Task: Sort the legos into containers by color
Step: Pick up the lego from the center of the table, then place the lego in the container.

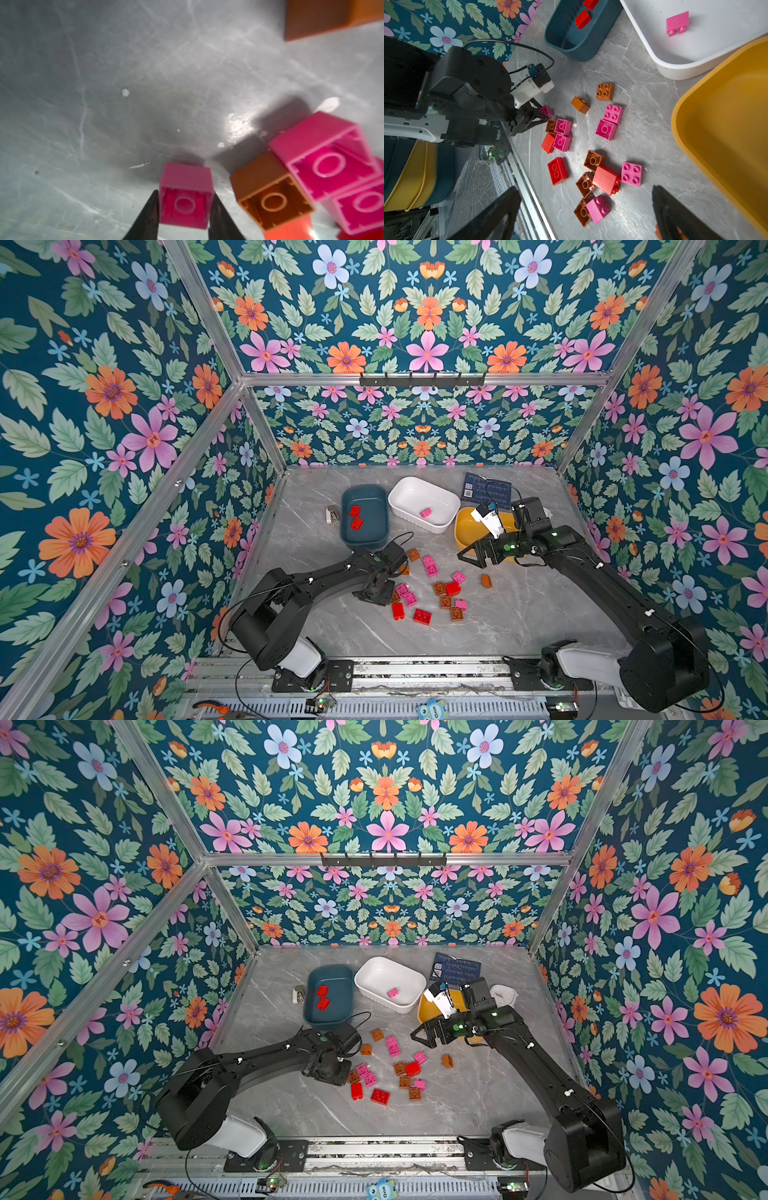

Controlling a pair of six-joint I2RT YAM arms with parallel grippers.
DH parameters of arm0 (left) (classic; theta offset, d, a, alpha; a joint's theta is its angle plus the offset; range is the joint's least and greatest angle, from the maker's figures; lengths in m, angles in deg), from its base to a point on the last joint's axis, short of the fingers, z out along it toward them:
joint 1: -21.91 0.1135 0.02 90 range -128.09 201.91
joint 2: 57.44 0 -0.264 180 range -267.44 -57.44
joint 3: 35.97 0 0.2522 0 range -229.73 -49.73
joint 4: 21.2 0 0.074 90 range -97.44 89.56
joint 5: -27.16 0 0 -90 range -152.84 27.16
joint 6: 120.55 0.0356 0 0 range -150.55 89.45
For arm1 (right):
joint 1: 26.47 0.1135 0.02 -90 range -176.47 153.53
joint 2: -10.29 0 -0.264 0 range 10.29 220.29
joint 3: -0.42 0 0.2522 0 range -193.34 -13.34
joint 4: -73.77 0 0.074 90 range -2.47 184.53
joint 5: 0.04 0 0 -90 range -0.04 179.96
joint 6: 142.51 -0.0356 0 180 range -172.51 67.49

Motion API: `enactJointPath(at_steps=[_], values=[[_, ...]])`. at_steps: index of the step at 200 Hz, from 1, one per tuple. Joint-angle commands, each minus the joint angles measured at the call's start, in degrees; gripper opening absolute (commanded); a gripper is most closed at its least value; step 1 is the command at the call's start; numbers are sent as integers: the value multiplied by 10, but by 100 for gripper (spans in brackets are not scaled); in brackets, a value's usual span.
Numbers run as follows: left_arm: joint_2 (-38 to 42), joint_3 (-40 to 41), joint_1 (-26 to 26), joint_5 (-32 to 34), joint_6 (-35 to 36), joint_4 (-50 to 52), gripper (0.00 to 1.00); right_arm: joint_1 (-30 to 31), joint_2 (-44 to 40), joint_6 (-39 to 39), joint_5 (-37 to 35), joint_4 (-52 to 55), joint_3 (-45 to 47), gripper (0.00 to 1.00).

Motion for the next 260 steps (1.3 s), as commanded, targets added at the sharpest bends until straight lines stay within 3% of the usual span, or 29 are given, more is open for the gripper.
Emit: enactJointPath(at_steps=[1,48,92,153,193,234,260], values=[[-4,-1,1,11,13,-1,36,1,-4,1,-11,10,-4,99],[2,-57,7,14,13,39,36,1,-8,3,-33,16,-15,99],[-38,-218,21,-7,40,67,37,-3,-4,-2,-46,6,-32,99],[-220,-508,81,-29,136,59,37,-30,-13,-31,-41,-30,-33,99],[-353,-679,116,-38,160,62,38,-42,-24,-32,-45,-24,-31,99],[-455,-788,140,-46,163,50,35,-50,-25,-30,-43,-16,-34,99],[-471,-824,142,-42,163,27,38,-57,-26,-29,-43,-15,-37,99]])
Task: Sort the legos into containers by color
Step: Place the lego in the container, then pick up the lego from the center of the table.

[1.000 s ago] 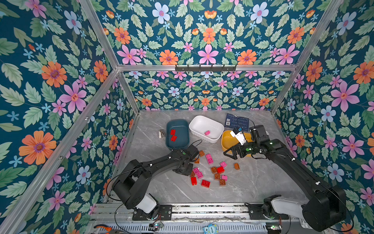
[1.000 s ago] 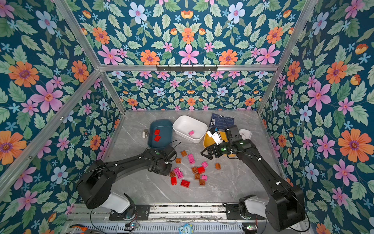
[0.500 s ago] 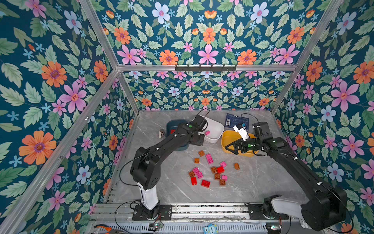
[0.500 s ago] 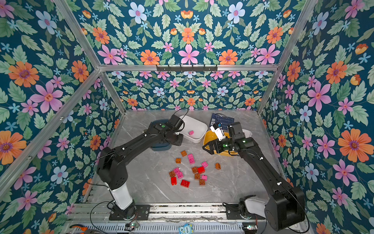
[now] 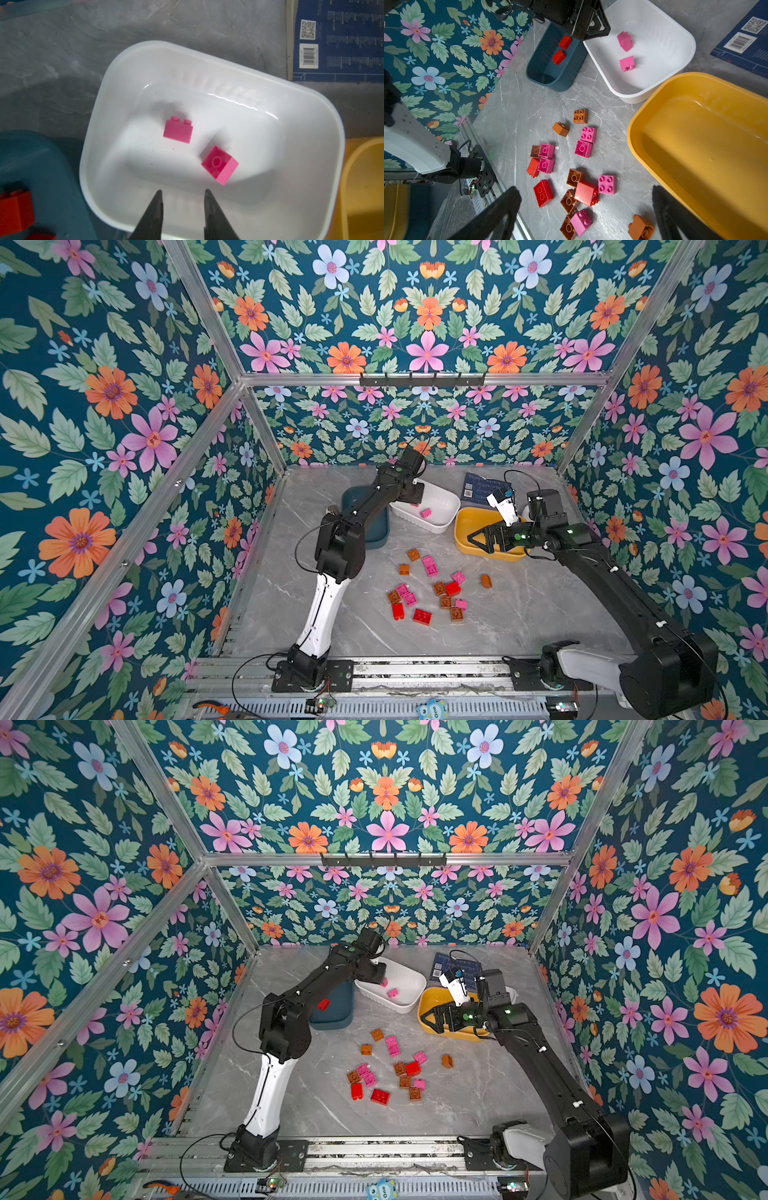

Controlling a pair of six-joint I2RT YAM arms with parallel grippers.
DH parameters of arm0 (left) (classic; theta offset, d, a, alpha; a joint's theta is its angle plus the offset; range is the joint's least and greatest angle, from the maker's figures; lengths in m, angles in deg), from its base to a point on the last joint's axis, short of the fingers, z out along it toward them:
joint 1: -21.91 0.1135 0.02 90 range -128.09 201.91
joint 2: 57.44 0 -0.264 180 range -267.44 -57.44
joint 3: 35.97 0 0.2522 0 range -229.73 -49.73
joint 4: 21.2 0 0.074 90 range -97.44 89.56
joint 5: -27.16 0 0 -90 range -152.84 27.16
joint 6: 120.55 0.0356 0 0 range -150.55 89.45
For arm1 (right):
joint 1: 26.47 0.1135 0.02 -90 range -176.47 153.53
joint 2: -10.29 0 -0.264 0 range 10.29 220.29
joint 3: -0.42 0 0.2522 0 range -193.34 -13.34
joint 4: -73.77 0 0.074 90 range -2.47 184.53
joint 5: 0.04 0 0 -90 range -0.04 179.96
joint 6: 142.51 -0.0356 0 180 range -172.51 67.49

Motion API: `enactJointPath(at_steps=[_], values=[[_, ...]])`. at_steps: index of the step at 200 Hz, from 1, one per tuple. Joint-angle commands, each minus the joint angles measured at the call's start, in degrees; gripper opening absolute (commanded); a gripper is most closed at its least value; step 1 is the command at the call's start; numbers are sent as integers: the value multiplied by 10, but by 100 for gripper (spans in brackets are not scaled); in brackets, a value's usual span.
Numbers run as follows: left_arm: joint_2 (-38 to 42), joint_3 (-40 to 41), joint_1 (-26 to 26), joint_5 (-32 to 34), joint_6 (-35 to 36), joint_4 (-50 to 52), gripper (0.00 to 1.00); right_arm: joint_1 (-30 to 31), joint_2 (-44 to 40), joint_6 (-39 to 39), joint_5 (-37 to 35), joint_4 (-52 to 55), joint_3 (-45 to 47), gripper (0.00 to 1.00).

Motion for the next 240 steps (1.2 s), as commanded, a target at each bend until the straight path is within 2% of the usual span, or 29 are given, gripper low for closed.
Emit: enactJointPath(at_steps=[1,30,76,125,169,211,240], values=[[-4,-27,2,2,9,-24,38,-4,-1,1,-1,-2,-5,99],[-11,-41,6,-6,5,-6,55,-3,5,-6,9,-10,-3,99],[75,44,6,-5,9,8,68,-3,9,-13,30,-17,5,99],[208,198,-17,-6,-37,19,74,-3,21,-18,62,-17,12,99],[313,348,-72,13,-116,12,77,0,24,-23,73,-20,22,99],[365,482,-117,30,-207,-30,77,4,21,-25,77,-22,37,99],[360,530,-132,36,-232,-72,77,7,18,-28,78,-28,50,99]])
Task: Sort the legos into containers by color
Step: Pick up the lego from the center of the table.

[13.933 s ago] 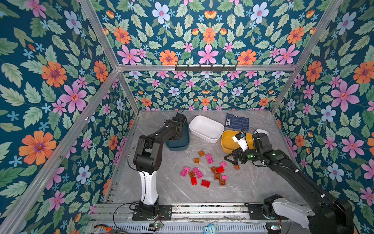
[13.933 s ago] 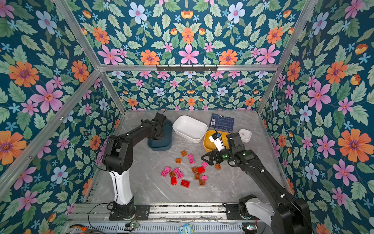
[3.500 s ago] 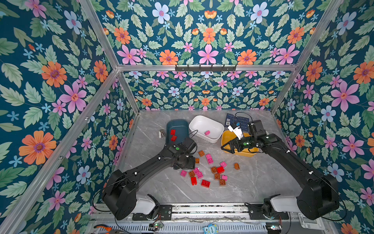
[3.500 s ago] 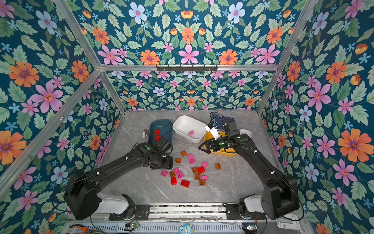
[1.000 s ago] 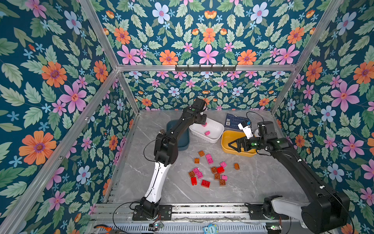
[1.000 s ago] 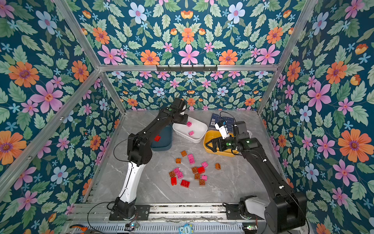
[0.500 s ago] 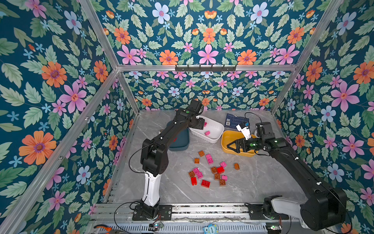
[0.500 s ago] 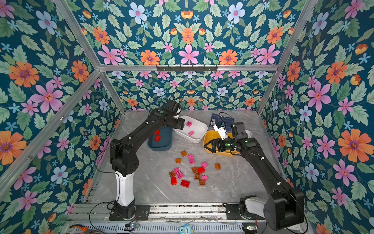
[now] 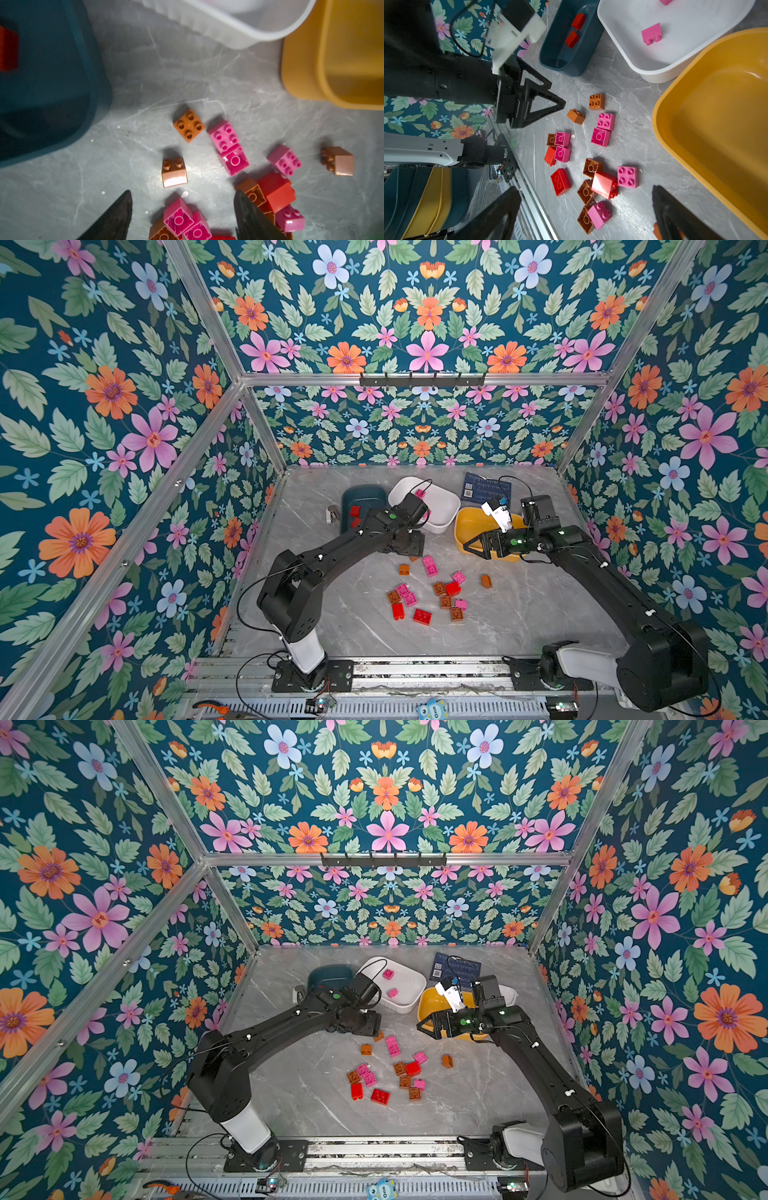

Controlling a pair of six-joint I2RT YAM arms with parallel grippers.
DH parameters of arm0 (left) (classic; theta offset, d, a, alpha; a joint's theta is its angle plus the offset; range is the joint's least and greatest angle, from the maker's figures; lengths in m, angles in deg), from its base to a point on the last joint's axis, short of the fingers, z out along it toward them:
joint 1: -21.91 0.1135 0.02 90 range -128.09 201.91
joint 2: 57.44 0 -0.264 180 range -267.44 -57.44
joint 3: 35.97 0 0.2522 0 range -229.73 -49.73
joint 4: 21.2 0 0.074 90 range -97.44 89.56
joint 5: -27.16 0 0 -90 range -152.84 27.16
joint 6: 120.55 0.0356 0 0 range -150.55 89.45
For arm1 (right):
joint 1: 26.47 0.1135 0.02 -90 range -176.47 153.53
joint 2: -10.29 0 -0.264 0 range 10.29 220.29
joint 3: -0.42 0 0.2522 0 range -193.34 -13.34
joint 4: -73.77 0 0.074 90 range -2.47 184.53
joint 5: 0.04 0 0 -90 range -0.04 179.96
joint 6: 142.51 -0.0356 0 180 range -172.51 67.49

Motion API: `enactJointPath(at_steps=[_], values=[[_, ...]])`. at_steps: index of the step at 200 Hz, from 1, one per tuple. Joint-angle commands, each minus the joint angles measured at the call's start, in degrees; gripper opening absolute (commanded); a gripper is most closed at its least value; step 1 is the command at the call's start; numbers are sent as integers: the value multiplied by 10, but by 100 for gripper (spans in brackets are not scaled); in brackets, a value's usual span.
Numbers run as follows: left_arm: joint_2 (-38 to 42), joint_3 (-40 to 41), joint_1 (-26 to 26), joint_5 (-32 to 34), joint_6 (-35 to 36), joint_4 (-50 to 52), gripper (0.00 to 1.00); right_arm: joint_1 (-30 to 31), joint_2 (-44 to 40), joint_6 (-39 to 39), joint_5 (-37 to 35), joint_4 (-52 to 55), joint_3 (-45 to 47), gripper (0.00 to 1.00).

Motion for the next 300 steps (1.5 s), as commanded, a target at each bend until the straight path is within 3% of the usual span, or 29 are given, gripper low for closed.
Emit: enactJointPath(at_steps=[1,128,209,258,300], values=[[-3,24,-6,18,-44,-47,77,3,-4,-6,6,-13,7,99],[-63,83,-21,5,-55,-80,60,3,-24,3,-18,6,21,99],[-73,82,-22,36,-43,-85,36,3,-27,5,-25,9,17,99],[-48,25,-21,35,-29,-36,35,-13,-36,12,-38,23,6,99],[-73,-116,-22,22,1,-9,36,-31,-46,27,-61,38,-14,99]])
